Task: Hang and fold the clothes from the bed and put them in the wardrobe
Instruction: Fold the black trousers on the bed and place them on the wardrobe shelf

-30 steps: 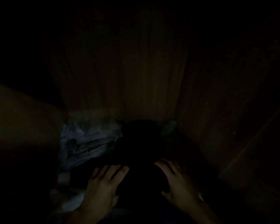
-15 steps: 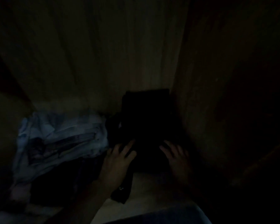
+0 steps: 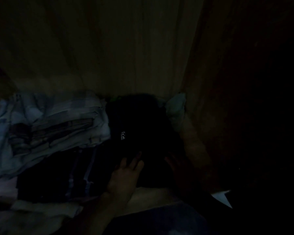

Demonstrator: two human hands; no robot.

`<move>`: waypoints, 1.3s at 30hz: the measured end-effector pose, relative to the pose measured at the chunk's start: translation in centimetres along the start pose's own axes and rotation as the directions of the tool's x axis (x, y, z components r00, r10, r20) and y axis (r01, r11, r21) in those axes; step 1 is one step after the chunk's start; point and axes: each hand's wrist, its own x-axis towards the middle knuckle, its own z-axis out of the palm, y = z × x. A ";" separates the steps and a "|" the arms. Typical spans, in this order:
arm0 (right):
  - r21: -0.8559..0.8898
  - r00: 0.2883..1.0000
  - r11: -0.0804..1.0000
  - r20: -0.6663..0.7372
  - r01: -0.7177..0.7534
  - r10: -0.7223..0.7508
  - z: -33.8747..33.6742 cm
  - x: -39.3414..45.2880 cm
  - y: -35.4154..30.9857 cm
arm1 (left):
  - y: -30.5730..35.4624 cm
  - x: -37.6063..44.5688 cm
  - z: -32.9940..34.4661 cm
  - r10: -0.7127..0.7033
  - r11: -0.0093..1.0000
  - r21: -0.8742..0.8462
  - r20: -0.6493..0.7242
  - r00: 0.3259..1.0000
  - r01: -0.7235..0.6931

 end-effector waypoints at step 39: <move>0.090 0.961 0.990 0.262 -0.111 0.084 -67.1 -7.5 -34.2 | 13.1 -28.4 -62.3 -0.423 0.833 -0.322 0.155 0.893 0.450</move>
